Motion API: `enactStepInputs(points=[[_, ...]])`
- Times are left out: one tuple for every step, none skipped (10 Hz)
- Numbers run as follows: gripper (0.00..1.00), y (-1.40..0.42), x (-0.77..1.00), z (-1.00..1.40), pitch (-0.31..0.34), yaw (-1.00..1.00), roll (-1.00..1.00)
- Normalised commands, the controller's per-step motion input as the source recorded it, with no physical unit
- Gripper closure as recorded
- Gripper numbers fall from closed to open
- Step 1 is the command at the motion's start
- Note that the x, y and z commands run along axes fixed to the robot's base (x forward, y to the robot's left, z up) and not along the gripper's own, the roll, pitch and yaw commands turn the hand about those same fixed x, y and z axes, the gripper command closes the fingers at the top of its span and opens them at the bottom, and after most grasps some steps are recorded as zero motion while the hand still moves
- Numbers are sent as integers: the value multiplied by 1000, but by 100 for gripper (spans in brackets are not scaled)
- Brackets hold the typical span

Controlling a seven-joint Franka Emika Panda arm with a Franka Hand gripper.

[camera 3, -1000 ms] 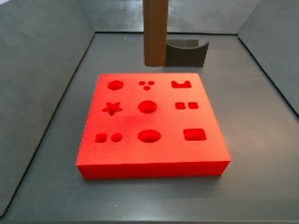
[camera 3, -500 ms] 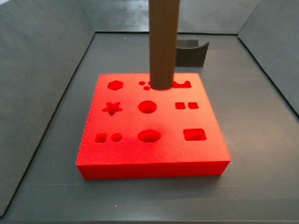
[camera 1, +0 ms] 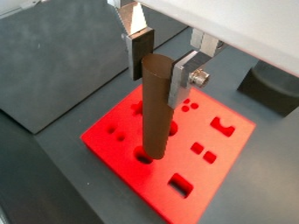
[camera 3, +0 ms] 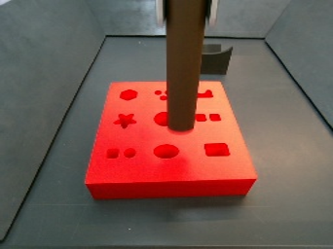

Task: Insert the oval object.

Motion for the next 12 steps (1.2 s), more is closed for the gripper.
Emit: enactStepInputs(points=[[100, 0, 0, -34, 0, 0, 0], [100, 0, 0, 0, 0, 9, 64], [100, 0, 0, 0, 0, 0, 36], [100, 0, 0, 0, 0, 0, 9], [100, -114, 106, -34, 106, 0, 279], [100, -126, 83, -57, 104, 0, 319], [100, -57, 0, 0, -4, 0, 0], [100, -74, -31, 0, -34, 0, 379], [100, -49, 0, 0, -44, 23, 500], [100, -6, 14, 0, 0, 31, 500], [100, -31, 0, 0, 0, 0, 307], [100, 0, 0, -60, 0, 0, 0]])
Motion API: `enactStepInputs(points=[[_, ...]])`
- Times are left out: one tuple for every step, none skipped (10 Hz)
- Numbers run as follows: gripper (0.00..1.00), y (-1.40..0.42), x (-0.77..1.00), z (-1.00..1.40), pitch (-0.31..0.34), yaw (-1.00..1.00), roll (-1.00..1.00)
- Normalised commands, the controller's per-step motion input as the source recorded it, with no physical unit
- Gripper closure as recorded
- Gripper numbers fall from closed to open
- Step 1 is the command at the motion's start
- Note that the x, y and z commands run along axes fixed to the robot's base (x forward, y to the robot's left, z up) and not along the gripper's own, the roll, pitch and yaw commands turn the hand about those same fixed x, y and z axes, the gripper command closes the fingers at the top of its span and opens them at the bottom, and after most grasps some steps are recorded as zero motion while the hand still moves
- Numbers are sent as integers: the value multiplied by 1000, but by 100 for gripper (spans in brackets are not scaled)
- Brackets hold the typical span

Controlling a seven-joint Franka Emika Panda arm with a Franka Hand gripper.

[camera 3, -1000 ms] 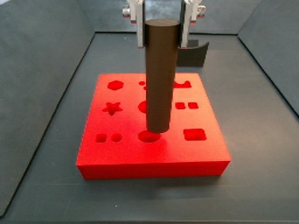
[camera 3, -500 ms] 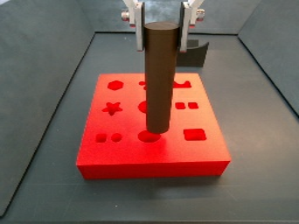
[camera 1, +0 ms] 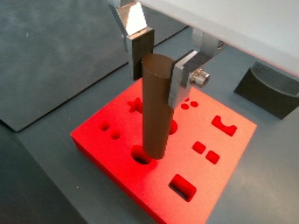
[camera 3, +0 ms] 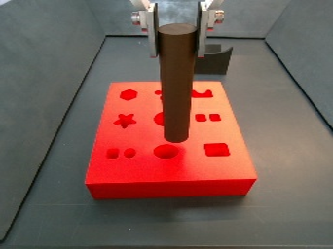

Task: Insert the oval object.

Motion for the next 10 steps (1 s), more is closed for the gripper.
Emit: enactStepInputs(points=[[100, -129, -211, -303, -67, 14, -6], [100, -177, -283, -323, -67, 40, 0], [100, -160, -280, -323, -74, 60, -39], [100, -43, -26, -109, -41, 3, -51], [100, 0, 37, -14, 0, 0, 0], [100, 0, 286, -69, 0, 0, 13], [100, 0, 360, -114, 0, -11, 40], [100, 0, 126, -111, 0, -3, 40], [100, 0, 0, -37, 0, 0, 0], [100, 0, -31, -6, 0, -11, 34]])
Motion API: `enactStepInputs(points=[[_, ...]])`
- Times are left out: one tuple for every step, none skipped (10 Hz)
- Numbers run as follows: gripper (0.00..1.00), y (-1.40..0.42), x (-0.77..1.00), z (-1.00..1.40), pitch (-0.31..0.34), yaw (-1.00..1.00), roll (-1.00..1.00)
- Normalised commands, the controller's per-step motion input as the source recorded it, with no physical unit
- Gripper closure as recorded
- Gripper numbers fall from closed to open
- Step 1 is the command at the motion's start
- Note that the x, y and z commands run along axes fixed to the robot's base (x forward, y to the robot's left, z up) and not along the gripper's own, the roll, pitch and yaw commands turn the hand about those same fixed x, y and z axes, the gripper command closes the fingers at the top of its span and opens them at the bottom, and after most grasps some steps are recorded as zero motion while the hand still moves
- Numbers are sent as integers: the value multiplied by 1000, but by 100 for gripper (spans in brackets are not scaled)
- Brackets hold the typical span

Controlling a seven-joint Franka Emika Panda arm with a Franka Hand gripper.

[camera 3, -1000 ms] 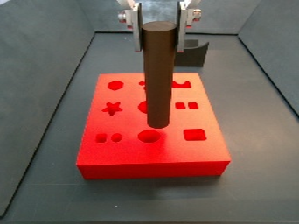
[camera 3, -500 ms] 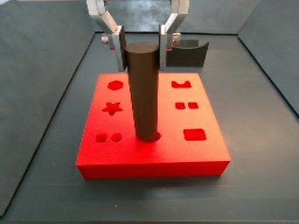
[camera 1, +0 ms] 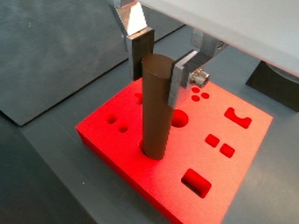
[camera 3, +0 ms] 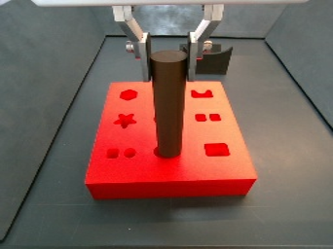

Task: Insert the oval object.

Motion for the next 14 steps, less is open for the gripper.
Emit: enactStepInputs(points=[[100, 0, -134, -80, 0, -29, 0], [100, 23, -200, -57, 0, -63, -1], [100, 6, -134, -66, 0, -17, 0], [100, 0, 49, 0, 11, 0, 0], [100, 0, 134, -246, 0, -80, -50], [100, 0, 151, -406, 0, -163, -110], [100, 0, 100, -303, 0, -63, -36], [100, 0, 97, -377, 0, -69, 0], [100, 0, 129, -446, 0, -89, 0], [100, 0, 114, -457, 0, -91, 0], [100, 0, 137, -554, 0, -123, 0], [100, 0, 137, -583, 0, -131, 0], [100, 0, 131, -560, 0, -129, 0], [100, 0, 60, -251, 0, -43, 3]])
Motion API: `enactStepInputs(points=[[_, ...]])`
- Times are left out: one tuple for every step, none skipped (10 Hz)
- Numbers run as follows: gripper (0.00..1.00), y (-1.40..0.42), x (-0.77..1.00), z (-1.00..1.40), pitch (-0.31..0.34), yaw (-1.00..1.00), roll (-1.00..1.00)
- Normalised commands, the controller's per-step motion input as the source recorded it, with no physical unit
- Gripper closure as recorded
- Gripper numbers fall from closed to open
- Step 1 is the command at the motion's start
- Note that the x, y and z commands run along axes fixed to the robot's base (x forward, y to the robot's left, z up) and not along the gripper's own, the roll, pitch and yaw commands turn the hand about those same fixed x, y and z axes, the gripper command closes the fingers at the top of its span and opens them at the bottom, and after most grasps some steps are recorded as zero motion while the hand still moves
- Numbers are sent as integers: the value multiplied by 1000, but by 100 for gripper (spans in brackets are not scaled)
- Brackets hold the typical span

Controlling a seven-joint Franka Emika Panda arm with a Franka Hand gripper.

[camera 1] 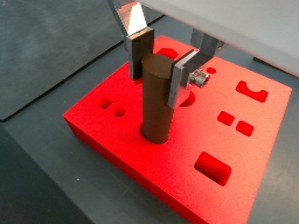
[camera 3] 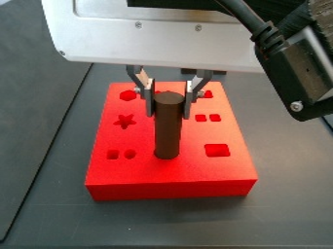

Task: Insert the oval object.

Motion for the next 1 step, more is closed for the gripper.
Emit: enactStepInputs(points=[[100, 0, 0, 0, 0, 0, 0]])
